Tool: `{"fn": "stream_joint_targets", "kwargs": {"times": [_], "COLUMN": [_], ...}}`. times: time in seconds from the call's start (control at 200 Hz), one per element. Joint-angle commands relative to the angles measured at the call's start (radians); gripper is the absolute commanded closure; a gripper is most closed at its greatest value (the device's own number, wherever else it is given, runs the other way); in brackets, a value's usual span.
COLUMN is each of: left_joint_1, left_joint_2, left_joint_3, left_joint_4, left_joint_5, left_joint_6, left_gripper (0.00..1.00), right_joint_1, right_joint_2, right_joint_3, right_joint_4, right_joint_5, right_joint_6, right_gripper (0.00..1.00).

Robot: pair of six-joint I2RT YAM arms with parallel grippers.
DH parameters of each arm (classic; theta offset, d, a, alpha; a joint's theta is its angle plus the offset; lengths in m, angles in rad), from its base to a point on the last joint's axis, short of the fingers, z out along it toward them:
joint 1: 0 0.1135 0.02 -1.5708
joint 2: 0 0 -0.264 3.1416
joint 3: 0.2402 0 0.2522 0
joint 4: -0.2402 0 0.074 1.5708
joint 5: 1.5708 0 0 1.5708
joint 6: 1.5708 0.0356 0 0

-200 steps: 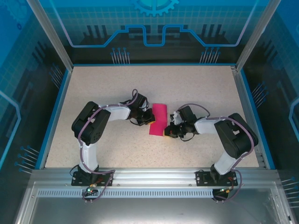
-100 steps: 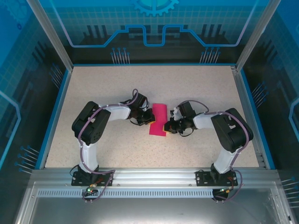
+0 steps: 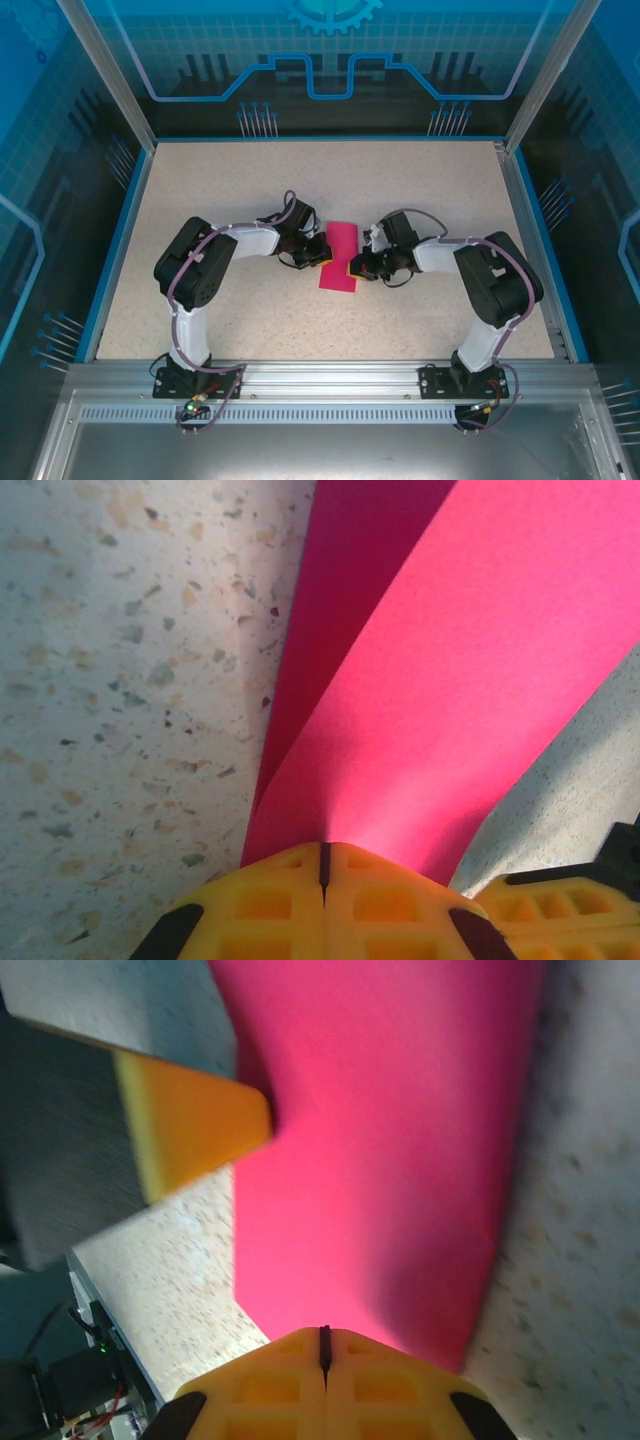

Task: Fold a paper plane with a square sheet of paper (pick it up from the middle)
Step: Fold the square sheet of paper in half at the center of the table.

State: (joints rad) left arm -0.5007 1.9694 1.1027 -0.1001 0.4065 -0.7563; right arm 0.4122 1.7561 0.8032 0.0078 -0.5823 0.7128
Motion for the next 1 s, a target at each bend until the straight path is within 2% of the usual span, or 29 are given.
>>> {"fn": "stream_joint_targets", "kwargs": {"times": [0.0, 0.435, 0.79, 0.995], "left_joint_1": [-0.01, -0.01, -0.009, -0.01], "left_joint_2": [0.066, 0.078, 0.077, 0.076], "left_joint_3": [-0.017, -0.009, -0.01, -0.01], "left_joint_4": [-0.096, -0.101, -0.11, -0.11], "left_joint_5": [-0.051, -0.049, -0.054, -0.052], "left_joint_6": [0.025, 0.031, 0.035, 0.035], "left_gripper": [1.0, 1.0, 1.0, 1.0], "right_joint_1": [-0.025, -0.053, -0.089, -0.112], "right_joint_2": [-0.001, 0.12, 0.051, 0.087], "right_joint_3": [0.058, 0.094, 0.118, 0.159], "right_joint_4": [-0.037, -0.084, -0.049, -0.068], "right_joint_5": [0.005, 0.082, -0.012, -0.033], "right_joint_6": [-0.02, -0.065, -0.036, -0.053], "right_gripper": [1.0, 1.0, 1.0, 1.0]}}
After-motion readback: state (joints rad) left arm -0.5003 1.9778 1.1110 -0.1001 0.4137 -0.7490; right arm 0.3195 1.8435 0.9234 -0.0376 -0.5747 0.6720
